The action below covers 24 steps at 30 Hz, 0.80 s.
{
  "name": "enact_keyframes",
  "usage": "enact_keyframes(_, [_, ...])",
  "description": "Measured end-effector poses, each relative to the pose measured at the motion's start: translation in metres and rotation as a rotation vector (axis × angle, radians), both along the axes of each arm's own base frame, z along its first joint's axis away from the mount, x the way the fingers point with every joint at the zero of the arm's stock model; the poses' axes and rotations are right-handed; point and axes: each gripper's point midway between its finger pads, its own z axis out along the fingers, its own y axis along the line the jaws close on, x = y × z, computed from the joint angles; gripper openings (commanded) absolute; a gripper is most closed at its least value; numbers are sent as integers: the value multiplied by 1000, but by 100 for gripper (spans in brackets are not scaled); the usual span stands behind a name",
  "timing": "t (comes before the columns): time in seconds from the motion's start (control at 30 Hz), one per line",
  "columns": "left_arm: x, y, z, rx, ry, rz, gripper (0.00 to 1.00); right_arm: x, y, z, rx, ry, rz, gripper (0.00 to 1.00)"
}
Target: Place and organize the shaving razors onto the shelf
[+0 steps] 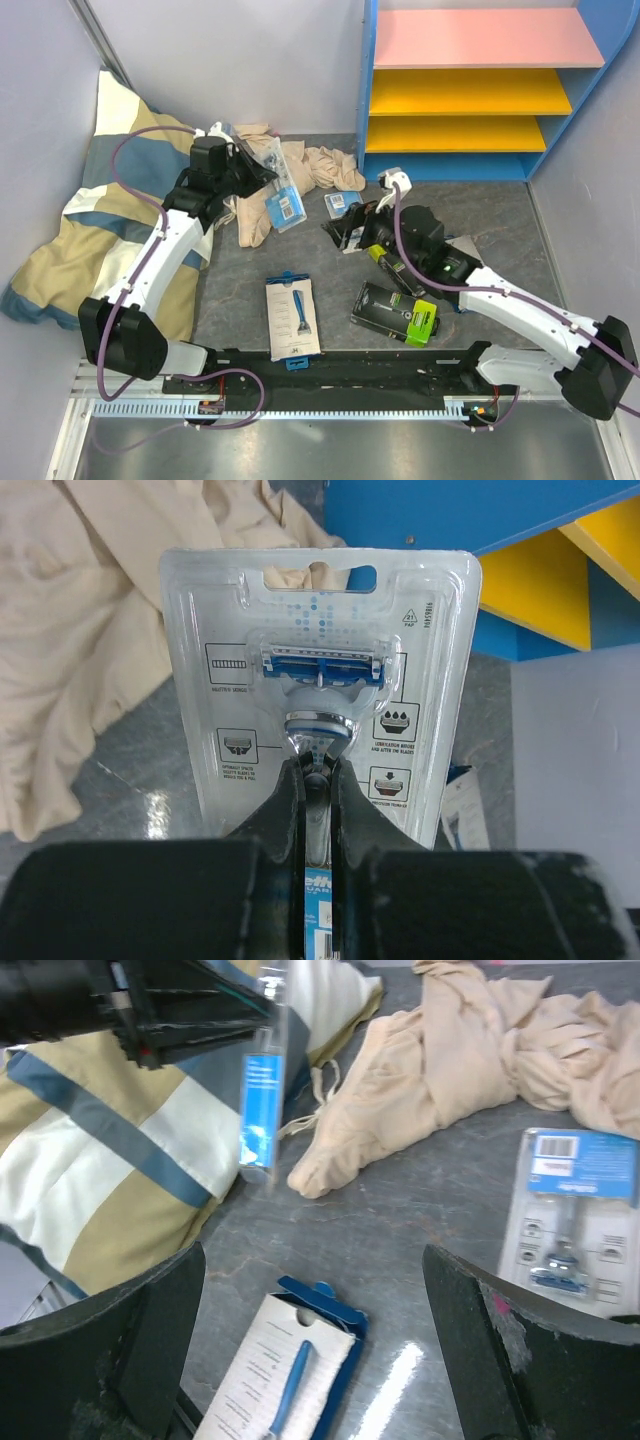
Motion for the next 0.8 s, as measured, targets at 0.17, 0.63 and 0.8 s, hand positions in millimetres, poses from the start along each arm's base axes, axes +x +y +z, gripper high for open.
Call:
enact_keyframes(0.17, [-2,-3,-8,-93,49,45,2,-5,38,-9,-6,1,49,94])
enact_keyframes(0.63, [-2,-12,0,-197,35,29,2,10,90,-17,-10,3,92,73])
enact_keyframes(0.8, [-4,-15,-4,-217,40,17,2,20,97,-13,2,-12,70,61])
